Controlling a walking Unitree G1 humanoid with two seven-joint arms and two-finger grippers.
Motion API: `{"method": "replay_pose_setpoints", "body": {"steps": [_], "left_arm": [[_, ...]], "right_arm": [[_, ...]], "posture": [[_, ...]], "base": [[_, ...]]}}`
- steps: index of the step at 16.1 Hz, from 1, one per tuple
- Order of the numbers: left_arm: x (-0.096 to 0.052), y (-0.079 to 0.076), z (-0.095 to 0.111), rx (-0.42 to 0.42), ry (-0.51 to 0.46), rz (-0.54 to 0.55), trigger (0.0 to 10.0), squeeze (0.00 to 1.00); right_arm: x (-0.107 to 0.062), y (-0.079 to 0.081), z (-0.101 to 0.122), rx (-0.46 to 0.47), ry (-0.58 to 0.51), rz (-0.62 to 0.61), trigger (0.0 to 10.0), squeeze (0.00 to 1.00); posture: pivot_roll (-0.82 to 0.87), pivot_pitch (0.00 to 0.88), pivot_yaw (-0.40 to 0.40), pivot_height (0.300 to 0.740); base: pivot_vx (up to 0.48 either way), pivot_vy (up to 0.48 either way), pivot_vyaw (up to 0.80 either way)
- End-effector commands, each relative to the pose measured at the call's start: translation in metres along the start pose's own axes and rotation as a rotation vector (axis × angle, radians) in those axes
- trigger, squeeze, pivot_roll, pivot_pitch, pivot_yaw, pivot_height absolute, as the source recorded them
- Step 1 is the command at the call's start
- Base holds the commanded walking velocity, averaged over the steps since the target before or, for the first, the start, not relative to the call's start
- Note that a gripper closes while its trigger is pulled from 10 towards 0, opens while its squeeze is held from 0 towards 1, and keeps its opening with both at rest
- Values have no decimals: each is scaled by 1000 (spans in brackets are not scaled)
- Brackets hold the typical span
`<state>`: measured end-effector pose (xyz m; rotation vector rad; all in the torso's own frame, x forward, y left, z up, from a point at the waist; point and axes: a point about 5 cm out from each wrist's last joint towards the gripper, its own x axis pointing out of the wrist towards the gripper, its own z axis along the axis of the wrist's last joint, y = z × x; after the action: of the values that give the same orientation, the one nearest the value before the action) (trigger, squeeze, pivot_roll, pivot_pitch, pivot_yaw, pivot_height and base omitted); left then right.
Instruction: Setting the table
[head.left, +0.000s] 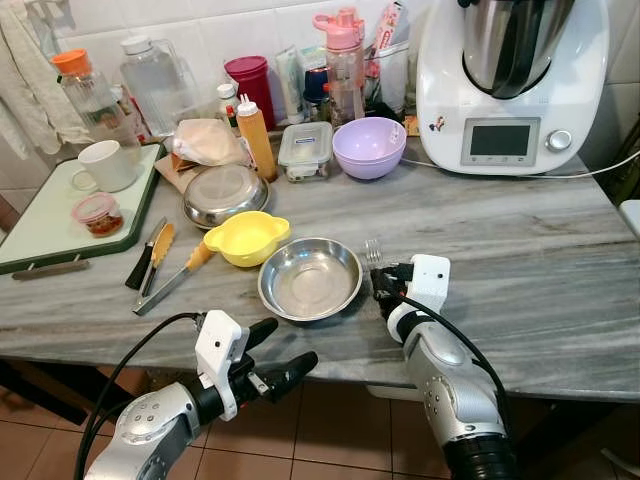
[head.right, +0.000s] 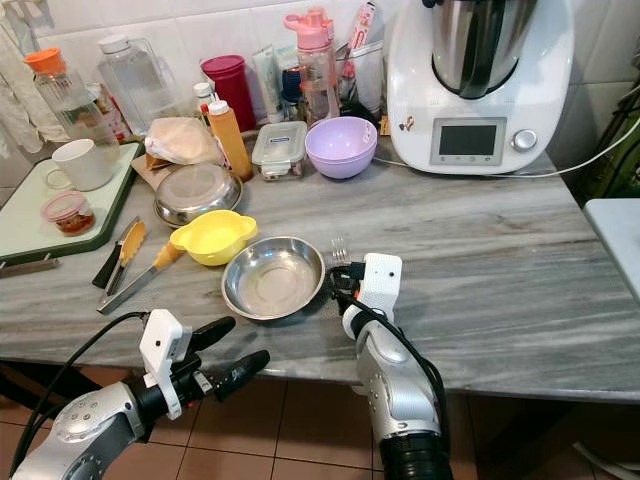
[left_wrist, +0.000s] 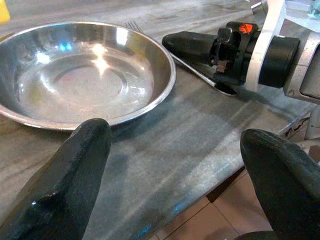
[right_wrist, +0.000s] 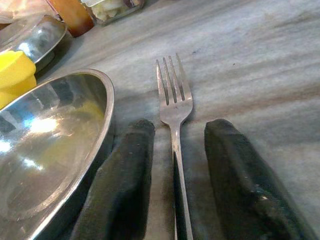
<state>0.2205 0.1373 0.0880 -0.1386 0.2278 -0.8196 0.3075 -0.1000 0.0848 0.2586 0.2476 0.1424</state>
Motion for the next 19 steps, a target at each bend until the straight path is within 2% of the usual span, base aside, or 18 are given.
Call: {"method": "replay_pose_setpoints", "body": {"steps": [1, 3, 5, 6, 9, 12, 13, 14, 16, 19], "left_arm": [[-1, 4, 1, 9, 15, 4, 10000, 0], [-1, 4, 2, 13, 15, 3, 10000, 0], [-1, 5, 3, 20, 17, 3, 10000, 0], [-1, 6, 3, 23, 17, 4, 10000, 0], [-2, 7, 3, 23, 17, 7, 10000, 0], [-3, 8, 4, 27, 18, 6, 10000, 0], [-4, 9, 4, 28, 19, 6, 10000, 0], [-5, 10, 4, 30, 22, 7, 10000, 0], [-5, 10, 4, 27, 24, 6, 10000, 0], [-7, 10, 3, 29, 27, 2, 10000, 0]], "right_arm": [[1, 7, -9, 46, 39, 13, 10000, 1000], [0, 8, -5, 44, 12, 24, 10000, 1000], [-1, 10, 4, -16, -36, 49, 10000, 1000], [-5, 7, 11, -67, -71, 43, 10000, 1000], [-15, 0, 21, -92, -136, 45, 10000, 1000], [-28, -13, 25, -175, -184, -6, 10000, 1000], [-32, -16, 27, -191, -188, -21, 10000, 1000], [-42, -28, 30, -250, -172, -72, 10000, 1000], [-48, -36, 25, -269, -119, -102, 10000, 1000], [-61, -39, 13, -266, -30, -96, 10000, 1000]], "posture": [[-49, 18, 137, 740], [-49, 18, 137, 740], [-49, 15, 138, 740], [-49, 15, 138, 740], [-50, 16, 140, 740], [-52, 16, 144, 740], [-52, 17, 145, 740], [-56, 19, 146, 740], [-59, 19, 148, 740], [-64, 19, 148, 740]], "base": [[0, 0, 0], [0, 0, 0], [0, 0, 0], [0, 0, 0], [0, 0, 0], [0, 0, 0], [0, 0, 0], [0, 0, 0], [0, 0, 0], [0, 0, 0]]}}
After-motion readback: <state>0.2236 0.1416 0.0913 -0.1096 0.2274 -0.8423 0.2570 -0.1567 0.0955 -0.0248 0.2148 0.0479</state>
